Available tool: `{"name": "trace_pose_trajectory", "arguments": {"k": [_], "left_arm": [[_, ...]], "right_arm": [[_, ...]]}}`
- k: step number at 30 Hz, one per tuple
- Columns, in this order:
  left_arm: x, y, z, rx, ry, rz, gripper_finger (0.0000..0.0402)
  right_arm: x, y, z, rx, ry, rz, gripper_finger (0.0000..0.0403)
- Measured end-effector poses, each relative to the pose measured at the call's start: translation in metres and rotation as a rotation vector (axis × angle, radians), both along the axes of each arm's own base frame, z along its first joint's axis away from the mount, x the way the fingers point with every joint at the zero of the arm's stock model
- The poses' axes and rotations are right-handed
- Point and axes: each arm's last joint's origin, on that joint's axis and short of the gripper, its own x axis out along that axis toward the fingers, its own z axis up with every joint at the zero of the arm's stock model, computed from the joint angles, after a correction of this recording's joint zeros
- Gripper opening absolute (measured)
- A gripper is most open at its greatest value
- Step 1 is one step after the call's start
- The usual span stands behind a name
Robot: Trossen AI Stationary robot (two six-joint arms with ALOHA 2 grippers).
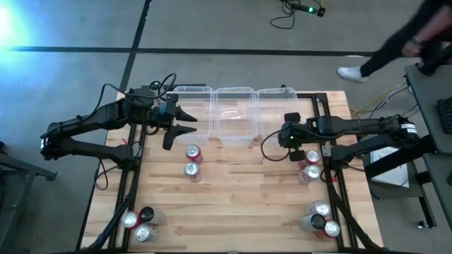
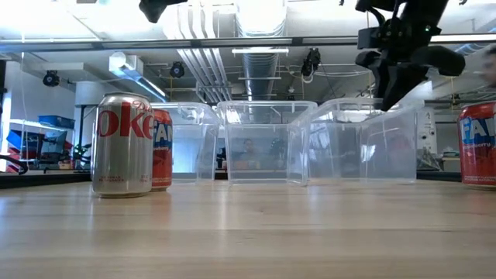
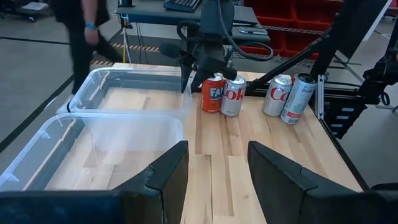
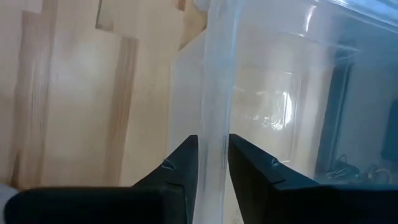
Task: Sort soda cans
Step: Adjust the right transparent bin on the table
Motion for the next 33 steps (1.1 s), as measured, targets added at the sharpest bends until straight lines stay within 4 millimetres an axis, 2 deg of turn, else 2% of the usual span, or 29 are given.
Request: {"name": "trace_pose_trajectory", "arguments": {"k": [4,13,17,24,33], "left_arm": [[0.0,0.0,0.0,0.0,0.0,0.0,0.0151],[0.003,0.0,-0.006,-0.007,0.022,-0.006,0.0151],[0.01,0.0,-0.011,-0.014,0.045,-0.016,0.0151],[0.018,-0.001,-0.017,-0.019,0.076,-0.028,0.0151],[0.016,-0.002,-0.015,-0.017,0.066,-0.038,0.0151]], "right_arm": [[0.002,0.0,0.0,0.021,-0.032,-0.06,0.0086],[0.006,-0.001,-0.004,0.057,-0.052,-0.179,0.0056],[0.008,-0.001,-0.003,0.076,-0.061,-0.219,0.0056],[0.008,0.0,0.002,0.091,-0.057,-0.173,0.0073],[0.003,0.0,0.0,0.043,0.033,-0.1,0.0088]]}}
